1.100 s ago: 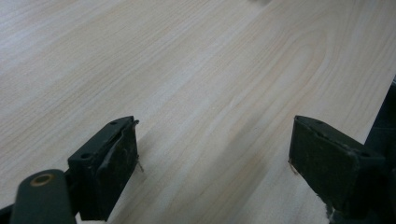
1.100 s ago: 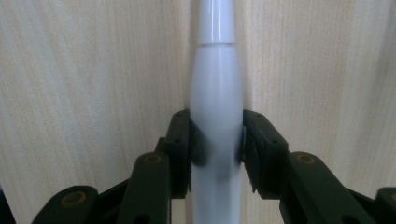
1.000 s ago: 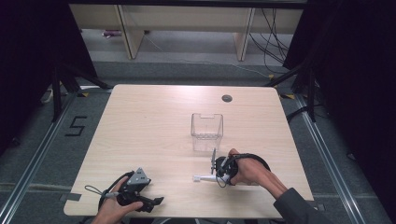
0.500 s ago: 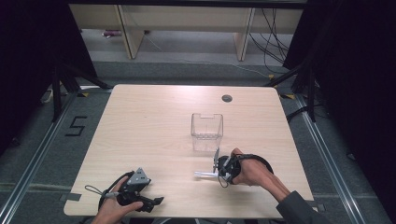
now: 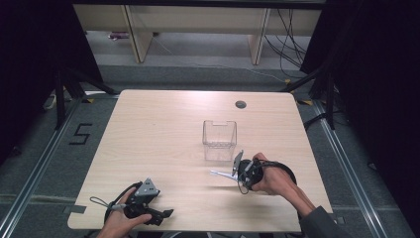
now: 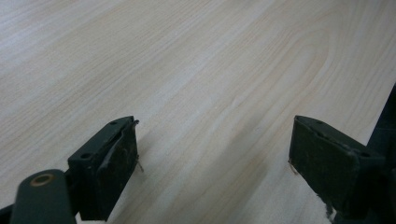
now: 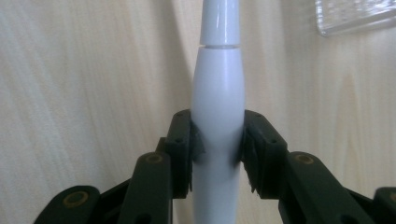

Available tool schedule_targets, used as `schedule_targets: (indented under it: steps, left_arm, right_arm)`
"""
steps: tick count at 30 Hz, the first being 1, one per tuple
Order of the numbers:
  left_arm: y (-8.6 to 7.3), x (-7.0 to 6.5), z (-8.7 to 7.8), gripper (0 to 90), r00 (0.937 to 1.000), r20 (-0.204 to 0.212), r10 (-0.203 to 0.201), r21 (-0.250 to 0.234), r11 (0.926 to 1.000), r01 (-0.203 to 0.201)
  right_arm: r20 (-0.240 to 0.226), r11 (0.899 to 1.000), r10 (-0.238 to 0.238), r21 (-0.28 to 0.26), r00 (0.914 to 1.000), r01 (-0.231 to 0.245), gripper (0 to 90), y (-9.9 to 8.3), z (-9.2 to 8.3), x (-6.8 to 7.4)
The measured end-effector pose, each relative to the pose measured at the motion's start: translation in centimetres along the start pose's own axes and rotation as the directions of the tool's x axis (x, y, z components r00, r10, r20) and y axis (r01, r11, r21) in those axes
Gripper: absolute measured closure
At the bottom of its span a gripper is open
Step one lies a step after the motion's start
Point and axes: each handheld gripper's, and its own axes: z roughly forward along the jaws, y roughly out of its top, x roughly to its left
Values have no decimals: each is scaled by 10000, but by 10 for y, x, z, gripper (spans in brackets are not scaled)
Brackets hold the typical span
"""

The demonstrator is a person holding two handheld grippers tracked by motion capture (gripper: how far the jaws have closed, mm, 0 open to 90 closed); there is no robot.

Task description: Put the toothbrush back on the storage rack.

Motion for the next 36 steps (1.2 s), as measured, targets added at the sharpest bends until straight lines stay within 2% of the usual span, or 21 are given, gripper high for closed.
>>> schedule_targets:
  steps: [1,4,7,9,10,12,15,16,18,19,20,23,24,26,29,31,32,33,34,35,36]
  left_arm:
    - [0,0,0,149,10000,-19,-1,35,10000,1]
    - [0,0,0,149,10000,-13,-1,19,10000,1]
    - [0,0,0,149,10000,-23,-3,24,10000,3]
    - [0,-1,0,149,10000,-3,-7,10,10000,7]
    - [0,0,0,149,10000,-11,-18,15,10000,18]
    - [0,0,0,149,10000,-15,-29,7,10000,29]
    - [0,0,0,149,10000,-10,-22,17,10000,22]
    - [0,0,0,149,10000,-8,-25,13,10000,25]
    - [0,0,0,149,10000,-10,-20,12,10000,20]
    - [0,0,0,149,10000,-13,-26,3,10000,26]
    - [0,0,0,149,10000,-18,-23,10,10000,23]
    - [0,1,-1,149,9999,-22,106,130,9999,-106]
    - [0,0,0,148,10000,-23,-7,10,10000,7]
    - [0,0,0,149,10000,-26,12,27,10000,-12]
    - [0,1,-1,149,9999,-108,128,119,9998,-127]
    - [0,1,-1,149,9998,-113,137,110,9998,-135]
    - [0,1,-1,149,9999,-111,109,85,9999,-108]
    - [1,1,-1,149,9999,-112,122,90,9999,-121]
    - [0,1,-1,149,9999,-117,114,90,9999,-112]
    - [0,1,-1,149,9999,-86,79,88,9999,-78]
    - [0,0,0,149,10000,-27,-30,-15,10000,30]
  right_arm:
    - [104,9996,-266,-128,9996,268,654,-1,-1,-2]
    - [125,9993,196,-331,9997,-191,654,-4,-6,-1]
    - [218,9967,-38,-805,9998,55,655,-6,-10,-3]
    - [267,9961,211,-867,9994,-187,654,-7,-13,-4]
    - [365,9936,51,-1129,9993,-9,654,-8,-14,-6]
    - [340,9912,454,-1261,9984,-407,654,-10,-18,-6]
    - [296,9823,537,-1813,9981,-475,654,-13,-24,-9]
    - [357,9784,839,-1924,9958,-756,654,-14,-26,-9]
    - [343,9701,861,-2306,9957,-760,654,-16,-29,-13]
    - [305,9634,1187,-2456,9925,-1076,654,-18,-31,-14]
    - [286,9580,1190,-2658,9925,-1072,654,-19,-32,-16]
    - [169,9402,1637,-3055,9864,-1508,654,-23,-34,-20]
    - [175,9350,1727,-3173,9848,-1584,654,-24,-34,-21]
    - [21,9231,2008,-3353,9796,-1885,654,-26,-36,-22]
    - [-5,9074,2151,-3696,9766,-2000,654,-29,-37,-24]
    - [-191,8880,2570,-3899,9662,-2439,654,-31,-38,-24]
    - [-60,8791,2515,-4170,9678,-2310,654,-33,-38,-26]
    - [-198,8695,2558,-4323,9665,-2390,654,-35,-38,-27]
    - [-245,8542,2721,-4542,9619,-2532,654,-36,-38,-27]
    - [-328,8443,2774,-4685,9602,-2600,654,-38,-38,-28]
    - [-433,8350,3027,-4696,9521,-2868,653,-39,-39,-28]
